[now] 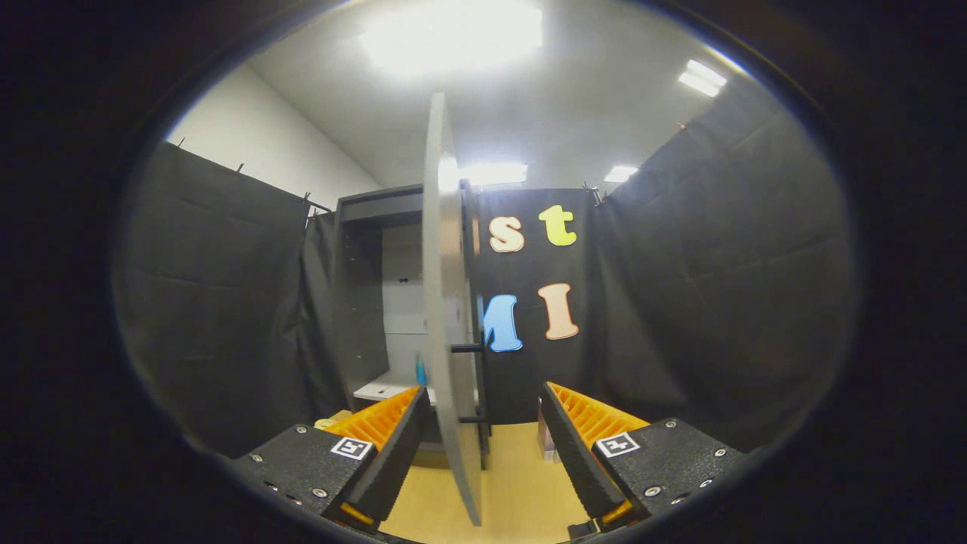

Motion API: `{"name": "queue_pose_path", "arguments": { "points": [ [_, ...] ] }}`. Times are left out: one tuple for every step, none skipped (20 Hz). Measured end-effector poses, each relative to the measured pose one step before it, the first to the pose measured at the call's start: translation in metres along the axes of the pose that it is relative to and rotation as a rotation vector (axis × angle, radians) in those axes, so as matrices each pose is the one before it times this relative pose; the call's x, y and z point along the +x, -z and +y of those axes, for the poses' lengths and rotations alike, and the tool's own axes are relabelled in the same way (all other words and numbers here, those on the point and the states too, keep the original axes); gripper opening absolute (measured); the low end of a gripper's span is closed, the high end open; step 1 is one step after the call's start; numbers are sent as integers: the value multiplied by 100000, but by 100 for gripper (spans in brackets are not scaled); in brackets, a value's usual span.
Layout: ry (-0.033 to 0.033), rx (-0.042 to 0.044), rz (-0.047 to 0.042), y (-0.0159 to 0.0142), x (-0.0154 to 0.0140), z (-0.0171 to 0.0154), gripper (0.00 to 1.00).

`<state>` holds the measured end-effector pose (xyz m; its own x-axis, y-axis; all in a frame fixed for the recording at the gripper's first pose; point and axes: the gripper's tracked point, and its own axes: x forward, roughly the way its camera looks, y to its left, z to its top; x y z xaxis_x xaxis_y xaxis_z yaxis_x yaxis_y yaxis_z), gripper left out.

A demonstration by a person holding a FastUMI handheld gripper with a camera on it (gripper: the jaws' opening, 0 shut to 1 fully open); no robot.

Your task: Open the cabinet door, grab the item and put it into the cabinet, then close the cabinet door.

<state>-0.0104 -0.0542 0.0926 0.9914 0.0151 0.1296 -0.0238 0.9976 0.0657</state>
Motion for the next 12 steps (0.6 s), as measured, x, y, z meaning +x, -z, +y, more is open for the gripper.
{"name": "queue_pose_path", "arguments": {
  "points": [
    [-240,-116,640,529,1888,-810,91],
    [-758,283,598,213,1625,-664,91],
    [-880,548,674,164,1661,-72,92],
    [-1702,619,540,219,1151,197,92],
    [-1260,192,491,551,1104,5,92],
    [-1637,679,291,132,769,320,92],
    [-2680,1098,-253,77,514,820,92],
    [-3232,897,-78,108,245,933,92],
    [-744,-828,383,261,223,360,92],
    [-1106,-2246,1105,420,373,101,92],
    [-1177,-1227,1521,401,17,10,90],
    [-576,1128,650,52,67,134,90]
  ]
}}
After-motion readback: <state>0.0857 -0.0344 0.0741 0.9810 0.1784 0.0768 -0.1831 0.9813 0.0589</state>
